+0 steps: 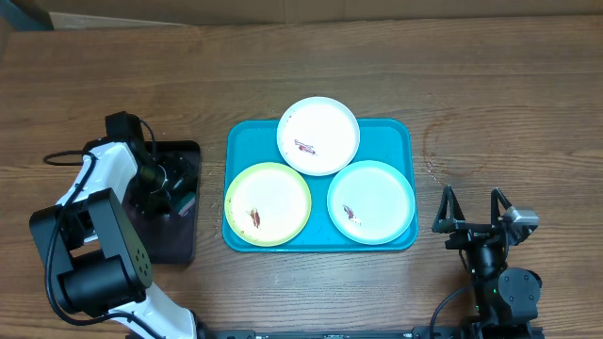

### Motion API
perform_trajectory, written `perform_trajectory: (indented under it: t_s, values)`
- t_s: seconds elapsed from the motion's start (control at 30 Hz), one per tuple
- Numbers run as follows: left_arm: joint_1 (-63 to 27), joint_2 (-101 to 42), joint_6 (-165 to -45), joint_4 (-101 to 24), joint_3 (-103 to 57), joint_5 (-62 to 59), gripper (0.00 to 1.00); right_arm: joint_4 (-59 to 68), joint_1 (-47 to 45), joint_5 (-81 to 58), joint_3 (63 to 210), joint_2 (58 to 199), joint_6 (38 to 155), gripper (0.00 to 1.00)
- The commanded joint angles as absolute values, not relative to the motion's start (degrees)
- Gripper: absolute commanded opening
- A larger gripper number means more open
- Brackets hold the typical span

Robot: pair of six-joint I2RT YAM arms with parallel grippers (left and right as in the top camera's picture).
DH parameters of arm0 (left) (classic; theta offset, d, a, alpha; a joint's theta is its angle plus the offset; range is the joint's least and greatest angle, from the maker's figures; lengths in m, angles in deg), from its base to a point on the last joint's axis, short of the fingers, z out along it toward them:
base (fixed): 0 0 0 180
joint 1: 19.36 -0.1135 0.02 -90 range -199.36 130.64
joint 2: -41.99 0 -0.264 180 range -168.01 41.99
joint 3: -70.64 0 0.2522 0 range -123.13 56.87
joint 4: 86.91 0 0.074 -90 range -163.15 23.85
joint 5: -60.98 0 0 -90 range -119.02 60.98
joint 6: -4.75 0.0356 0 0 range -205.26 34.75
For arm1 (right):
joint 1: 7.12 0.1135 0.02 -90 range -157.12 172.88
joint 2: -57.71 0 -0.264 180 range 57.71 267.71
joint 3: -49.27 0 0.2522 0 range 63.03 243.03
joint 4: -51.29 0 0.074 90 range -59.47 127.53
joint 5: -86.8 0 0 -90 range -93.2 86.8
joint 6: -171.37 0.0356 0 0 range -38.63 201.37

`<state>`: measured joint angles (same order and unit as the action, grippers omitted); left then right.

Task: Clean dirty plates on tray and stack at the side

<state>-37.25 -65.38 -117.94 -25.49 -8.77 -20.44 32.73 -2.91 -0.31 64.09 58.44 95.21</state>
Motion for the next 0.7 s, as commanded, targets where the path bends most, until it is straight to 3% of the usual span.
perform_trajectory:
  t_s: [0.0,0.03,0.13,0.17,0.2,0.27,0.33,0.37,0.4,0.43,0.67]
  values:
    - [-37.3,-68.6,-117.6,-23.7,-6.2,-17.7,1.0,32.9,-3.0,-0.5,63.5,57.9,95.0,1.0]
    - [-37.3,-68.6,-117.6,-23.3,-6.2,-16.9,0.95,32.9,-3.0,-0.5,63.5,57.9,95.0,1.0]
    - [-37.3,-68.6,-117.6,-22.3,-6.2,-15.8,0.49,32.9,-3.0,-0.5,63.5,57.9,95.0,1.0]
    - [-37.3,-68.6,-117.6,-22.4,-6.2,-15.9,0.22,32.9,-3.0,-0.5,63.5,57.9,95.0,1.0]
    - [-37.3,-68.6,-117.6,-22.4,-6.2,-16.1,0.09,32.9,-3.0,-0.5,63.5,57.9,95.0,1.0]
    - [-37.3,-68.6,-117.6,-22.7,-6.2,-16.1,0.04,32.9,-3.0,-0.5,63.5,57.9,95.0,1.0]
    - [-37.3,-68.6,-117.6,-23.4,-6.2,-16.1,0.15,32.9,-3.0,-0.5,63.5,57.9,95.0,1.0]
    - [-37.3,-68.6,-117.6,-23.8,-6.2,-16.1,0.44,32.9,-3.0,-0.5,63.5,57.9,95.0,1.0]
    - [-37.3,-68.6,-117.6,-24.1,-6.2,-16.1,0.91,32.9,-3.0,-0.5,63.5,57.9,95.0,1.0]
    - [-37.3,-68.6,-117.6,-24.6,-6.2,-16.3,1.0,32.9,-3.0,-0.5,63.5,57.9,95.0,1.0]
    - [-37.4,-68.6,-117.6,-29.0,-6.2,-25.6,1.0,32.9,-3.0,-0.5,63.5,57.9,95.0,1.0]
